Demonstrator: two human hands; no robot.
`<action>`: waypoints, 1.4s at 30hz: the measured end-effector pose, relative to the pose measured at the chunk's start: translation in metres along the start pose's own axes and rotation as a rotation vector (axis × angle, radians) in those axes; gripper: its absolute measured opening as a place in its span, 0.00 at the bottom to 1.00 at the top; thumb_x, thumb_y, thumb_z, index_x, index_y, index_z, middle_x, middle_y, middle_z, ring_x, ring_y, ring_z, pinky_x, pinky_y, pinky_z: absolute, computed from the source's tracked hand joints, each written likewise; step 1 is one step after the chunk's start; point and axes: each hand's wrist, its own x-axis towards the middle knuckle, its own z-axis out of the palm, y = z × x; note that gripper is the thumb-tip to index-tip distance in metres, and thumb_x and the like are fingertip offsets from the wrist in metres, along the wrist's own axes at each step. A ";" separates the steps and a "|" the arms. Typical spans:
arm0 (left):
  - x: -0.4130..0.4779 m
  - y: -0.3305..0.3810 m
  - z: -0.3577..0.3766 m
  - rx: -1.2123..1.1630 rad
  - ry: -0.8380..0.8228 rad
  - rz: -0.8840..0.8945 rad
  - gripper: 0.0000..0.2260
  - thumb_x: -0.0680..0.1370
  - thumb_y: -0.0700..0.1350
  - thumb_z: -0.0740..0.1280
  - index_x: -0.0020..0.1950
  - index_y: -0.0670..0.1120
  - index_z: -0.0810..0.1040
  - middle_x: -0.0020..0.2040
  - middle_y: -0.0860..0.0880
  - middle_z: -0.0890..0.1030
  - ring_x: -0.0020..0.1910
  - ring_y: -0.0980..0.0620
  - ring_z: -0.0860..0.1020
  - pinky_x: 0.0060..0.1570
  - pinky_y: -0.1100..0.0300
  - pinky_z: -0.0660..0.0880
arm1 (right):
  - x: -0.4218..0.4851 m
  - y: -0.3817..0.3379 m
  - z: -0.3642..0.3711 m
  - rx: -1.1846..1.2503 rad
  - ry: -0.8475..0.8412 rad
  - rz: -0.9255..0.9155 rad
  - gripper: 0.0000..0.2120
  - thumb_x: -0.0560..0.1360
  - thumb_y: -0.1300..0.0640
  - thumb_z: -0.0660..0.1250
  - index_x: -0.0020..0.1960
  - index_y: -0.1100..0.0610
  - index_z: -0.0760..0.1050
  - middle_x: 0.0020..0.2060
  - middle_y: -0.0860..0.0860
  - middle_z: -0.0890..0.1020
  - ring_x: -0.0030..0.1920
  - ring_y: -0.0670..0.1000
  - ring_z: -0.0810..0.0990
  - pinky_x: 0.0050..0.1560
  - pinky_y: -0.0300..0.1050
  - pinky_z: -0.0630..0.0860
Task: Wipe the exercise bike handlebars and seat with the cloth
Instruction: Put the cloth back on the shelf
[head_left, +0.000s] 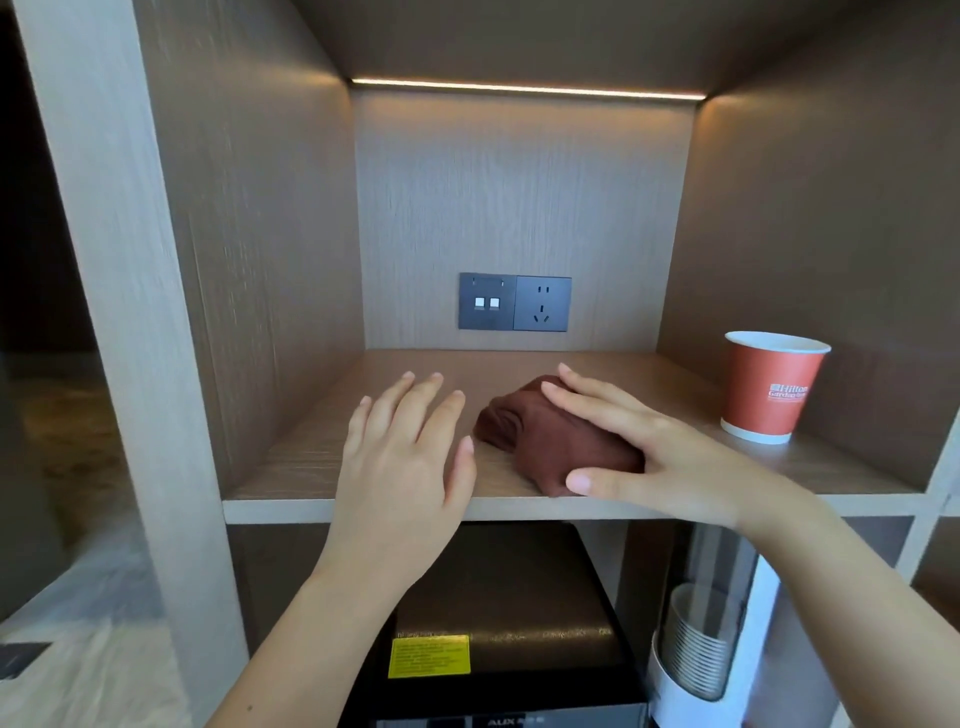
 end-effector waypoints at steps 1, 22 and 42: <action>-0.001 -0.001 -0.001 0.009 -0.003 0.000 0.16 0.72 0.44 0.62 0.57 0.41 0.78 0.59 0.41 0.78 0.61 0.40 0.74 0.61 0.44 0.61 | 0.002 -0.001 0.002 0.004 -0.006 0.001 0.32 0.64 0.33 0.62 0.65 0.26 0.54 0.71 0.28 0.48 0.71 0.35 0.50 0.68 0.37 0.55; -0.038 -0.058 -0.042 0.235 -0.064 -0.080 0.20 0.76 0.49 0.55 0.59 0.40 0.77 0.60 0.40 0.78 0.63 0.42 0.72 0.63 0.48 0.60 | 0.140 -0.058 0.087 -0.161 -0.213 0.060 0.37 0.73 0.35 0.56 0.71 0.38 0.35 0.73 0.44 0.32 0.75 0.57 0.43 0.72 0.61 0.50; -0.043 -0.055 -0.043 0.238 -0.015 -0.111 0.19 0.76 0.47 0.56 0.59 0.38 0.77 0.59 0.39 0.78 0.62 0.42 0.73 0.63 0.49 0.61 | 0.160 -0.078 0.104 -0.257 -0.176 0.038 0.35 0.74 0.35 0.53 0.73 0.41 0.36 0.74 0.47 0.35 0.74 0.59 0.40 0.69 0.63 0.37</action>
